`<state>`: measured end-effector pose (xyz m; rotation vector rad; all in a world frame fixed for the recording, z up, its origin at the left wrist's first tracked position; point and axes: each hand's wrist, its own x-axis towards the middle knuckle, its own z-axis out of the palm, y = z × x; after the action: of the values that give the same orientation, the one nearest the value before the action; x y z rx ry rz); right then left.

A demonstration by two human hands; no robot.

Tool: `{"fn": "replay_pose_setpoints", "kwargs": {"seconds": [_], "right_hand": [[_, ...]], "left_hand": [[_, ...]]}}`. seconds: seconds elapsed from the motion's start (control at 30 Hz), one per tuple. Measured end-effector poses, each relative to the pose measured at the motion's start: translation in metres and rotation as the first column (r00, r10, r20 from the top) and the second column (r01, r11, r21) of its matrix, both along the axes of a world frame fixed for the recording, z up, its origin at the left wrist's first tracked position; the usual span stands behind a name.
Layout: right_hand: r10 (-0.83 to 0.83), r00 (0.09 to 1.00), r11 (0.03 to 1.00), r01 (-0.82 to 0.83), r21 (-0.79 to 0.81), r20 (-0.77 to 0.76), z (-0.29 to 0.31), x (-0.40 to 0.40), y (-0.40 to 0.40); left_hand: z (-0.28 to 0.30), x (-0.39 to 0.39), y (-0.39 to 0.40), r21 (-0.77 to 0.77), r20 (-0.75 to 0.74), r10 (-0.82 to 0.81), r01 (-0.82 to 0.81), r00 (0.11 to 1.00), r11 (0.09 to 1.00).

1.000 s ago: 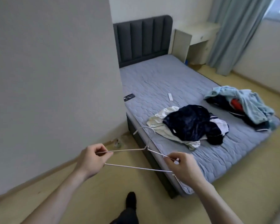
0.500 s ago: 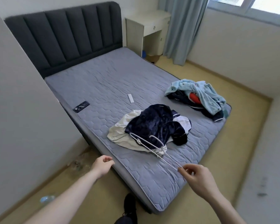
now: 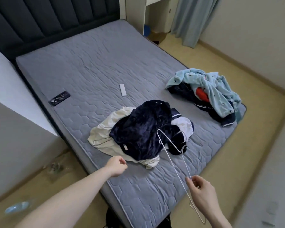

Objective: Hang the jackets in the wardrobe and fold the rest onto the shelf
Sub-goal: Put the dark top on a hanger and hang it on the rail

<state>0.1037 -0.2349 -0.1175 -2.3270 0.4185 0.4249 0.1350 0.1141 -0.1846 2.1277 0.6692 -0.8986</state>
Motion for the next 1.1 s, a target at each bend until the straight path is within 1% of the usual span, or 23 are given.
{"fn": "replay_pose_setpoints", "kwargs": {"seconds": [0.1, 0.2, 0.3, 0.4, 0.5, 0.57, 0.6, 0.67, 0.73, 0.77, 0.83, 0.9, 1.0, 1.1], "right_hand": [[0.012, 0.998, 1.000, -0.011, 0.011, -0.054, -0.051, 0.040, -0.017], [0.048, 0.996, 0.999, -0.046, 0.027, -0.073, -0.107, 0.076, -0.031], [0.060, 0.995, 0.997, -0.056, 0.052, -0.082, -0.158, 0.102, -0.045], [0.042, 0.996, 0.995, -0.034, 0.099, -0.084, -0.195, 0.121, -0.057], [0.019, 0.996, 0.988, -0.005, 0.157, -0.087, -0.220, 0.129, -0.067], [0.023, 0.995, 0.984, -0.006, 0.176, -0.093, -0.228, 0.131, -0.073], [0.028, 0.995, 0.983, -0.010, 0.184, -0.097, -0.229, 0.132, -0.075], [0.033, 0.994, 0.980, -0.012, 0.198, -0.105, -0.222, 0.133, -0.078], [0.041, 0.994, 0.973, -0.018, 0.231, -0.099, -0.206, 0.133, -0.078], [0.049, 0.994, 0.968, -0.024, 0.249, -0.095, -0.194, 0.132, -0.077], [0.072, 0.994, 0.956, -0.047, 0.290, -0.078, -0.166, 0.131, -0.073], [0.127, 0.990, 0.935, -0.100, 0.339, -0.060, -0.133, 0.126, -0.068], [0.234, 0.972, 0.893, -0.208, 0.399, -0.017, -0.071, 0.115, -0.057], [0.333, 0.938, 0.840, -0.344, 0.420, 0.101, -0.009, 0.104, -0.040]], "left_hand": [[-0.045, 0.035, -0.024, -0.009, -0.017, 0.057, -0.057, 0.998, 0.998], [-0.103, 0.065, -0.045, -0.039, -0.042, 0.163, -0.165, 0.986, 0.986], [-0.165, 0.094, -0.065, -0.096, -0.083, 0.288, -0.295, 0.954, 0.951], [-0.220, 0.125, -0.080, -0.167, -0.073, 0.471, -0.476, 0.879, 0.863], [-0.263, 0.150, -0.086, -0.221, -0.072, 0.601, -0.601, 0.796, 0.768], [-0.279, 0.157, -0.087, -0.244, -0.084, 0.691, -0.687, 0.718, 0.684], [-0.281, 0.158, -0.086, -0.247, -0.063, 0.734, -0.723, 0.677, 0.645], [-0.270, 0.155, -0.085, -0.263, 0.007, 0.800, -0.770, 0.600, 0.581], [-0.239, 0.147, -0.088, -0.334, 0.047, 0.856, -0.799, 0.515, 0.500], [-0.216, 0.140, -0.091, -0.367, 0.071, 0.869, -0.797, 0.490, 0.480], [-0.161, 0.123, -0.103, -0.423, 0.121, 0.861, -0.759, 0.493, 0.494], [-0.099, 0.103, -0.119, -0.498, 0.125, 0.858, -0.716, 0.498, 0.489], [0.004, 0.077, -0.144, -0.645, 0.074, 0.881, -0.651, 0.468, 0.400], [0.097, 0.051, -0.170, -0.772, 0.019, 0.893, -0.561, 0.450, 0.299]]}}
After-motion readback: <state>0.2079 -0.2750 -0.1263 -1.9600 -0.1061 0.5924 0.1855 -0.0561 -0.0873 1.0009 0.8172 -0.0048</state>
